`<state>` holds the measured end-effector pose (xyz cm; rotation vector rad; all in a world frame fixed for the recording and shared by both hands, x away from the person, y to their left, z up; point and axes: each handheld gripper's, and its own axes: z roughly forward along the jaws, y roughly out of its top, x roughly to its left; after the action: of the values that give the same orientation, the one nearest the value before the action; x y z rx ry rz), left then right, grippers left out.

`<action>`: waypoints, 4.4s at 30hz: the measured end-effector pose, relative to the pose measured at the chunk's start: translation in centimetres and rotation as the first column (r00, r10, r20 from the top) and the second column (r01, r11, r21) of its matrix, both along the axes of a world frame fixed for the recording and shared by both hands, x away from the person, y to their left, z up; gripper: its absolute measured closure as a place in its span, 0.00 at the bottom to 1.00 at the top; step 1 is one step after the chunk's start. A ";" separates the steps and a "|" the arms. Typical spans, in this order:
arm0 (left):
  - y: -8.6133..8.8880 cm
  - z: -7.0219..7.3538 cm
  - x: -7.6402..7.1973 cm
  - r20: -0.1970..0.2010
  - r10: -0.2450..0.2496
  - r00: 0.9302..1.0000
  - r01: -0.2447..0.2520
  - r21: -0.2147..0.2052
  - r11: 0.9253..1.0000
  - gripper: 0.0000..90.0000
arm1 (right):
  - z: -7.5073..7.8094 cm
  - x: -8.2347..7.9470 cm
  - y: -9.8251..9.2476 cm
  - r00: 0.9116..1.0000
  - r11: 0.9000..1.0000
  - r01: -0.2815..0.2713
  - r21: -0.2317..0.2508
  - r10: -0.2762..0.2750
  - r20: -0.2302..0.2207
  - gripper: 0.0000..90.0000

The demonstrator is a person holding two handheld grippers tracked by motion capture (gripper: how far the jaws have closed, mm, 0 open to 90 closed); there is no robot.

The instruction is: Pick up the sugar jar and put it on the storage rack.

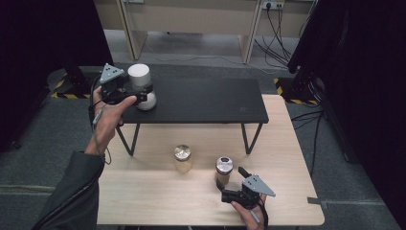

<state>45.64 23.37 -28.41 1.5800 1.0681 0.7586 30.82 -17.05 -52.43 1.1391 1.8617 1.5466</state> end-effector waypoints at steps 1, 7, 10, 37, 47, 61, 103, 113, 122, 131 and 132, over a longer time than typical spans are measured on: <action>0.0 0.0 -0.1 -0.001 0.008 1.000 -0.008 -0.002 1.000 0.07 | 0.0 0.0 0.0 1.000 1.000 0.001 0.001 -0.001 0.000 0.01; 0.1 -0.5 -0.6 -0.007 0.003 1.000 -0.003 -0.014 1.000 0.03 | 0.0 0.0 0.0 1.000 1.000 0.000 -0.001 0.000 0.001 0.01; 0.0 -0.7 -1.0 -0.005 0.001 1.000 -0.001 -0.018 1.000 0.02 | 0.0 0.0 0.0 1.000 1.000 0.002 0.000 -0.002 0.000 0.01; -0.2 -1.9 -4.9 0.036 -0.062 0.997 0.063 -0.030 0.998 0.02 | 0.0 0.0 0.0 1.000 1.000 0.003 0.000 -0.003 -0.001 0.01; -0.2 -2.7 -6.0 0.042 -0.078 0.996 0.079 -0.040 0.996 0.02 | 0.0 0.0 0.0 1.000 1.000 0.004 0.003 -0.004 -0.002 0.01; -0.2 -4.1 -8.2 0.054 -0.115 0.992 0.117 -0.036 0.992 0.02 | 0.0 0.0 -0.1 1.000 1.000 0.004 0.003 -0.004 -0.001 0.01; -0.6 -12.9 -13.4 0.050 -0.216 0.975 0.219 -0.056 0.974 0.02 | 0.0 -0.1 0.0 1.000 1.000 0.002 0.001 -0.002 0.001 0.01; -0.7 -15.0 -13.9 0.053 -0.215 0.975 0.218 -0.049 0.975 0.02 | 0.0 -0.1 0.0 1.000 1.000 0.003 0.000 -0.003 0.003 0.01; -0.5 -17.1 -14.6 0.056 -0.223 0.973 0.226 -0.055 0.973 0.02 | 0.0 -0.1 0.0 1.000 1.000 0.003 0.000 -0.003 0.004 0.01; -0.4 -19.3 -15.3 0.065 -0.226 0.972 0.229 -0.046 0.972 0.02 | 0.0 -0.1 0.0 1.000 1.000 0.003 0.002 -0.003 0.003 0.01; -0.4 -19.4 -15.3 0.065 -0.227 0.972 0.230 -0.045 0.972 0.02 | 0.0 -0.1 0.0 1.000 1.000 0.002 0.001 -0.002 0.004 0.01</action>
<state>30.36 22.99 -47.77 1.5927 0.8384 0.6125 30.75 -17.06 -52.44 1.1374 1.8568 1.5479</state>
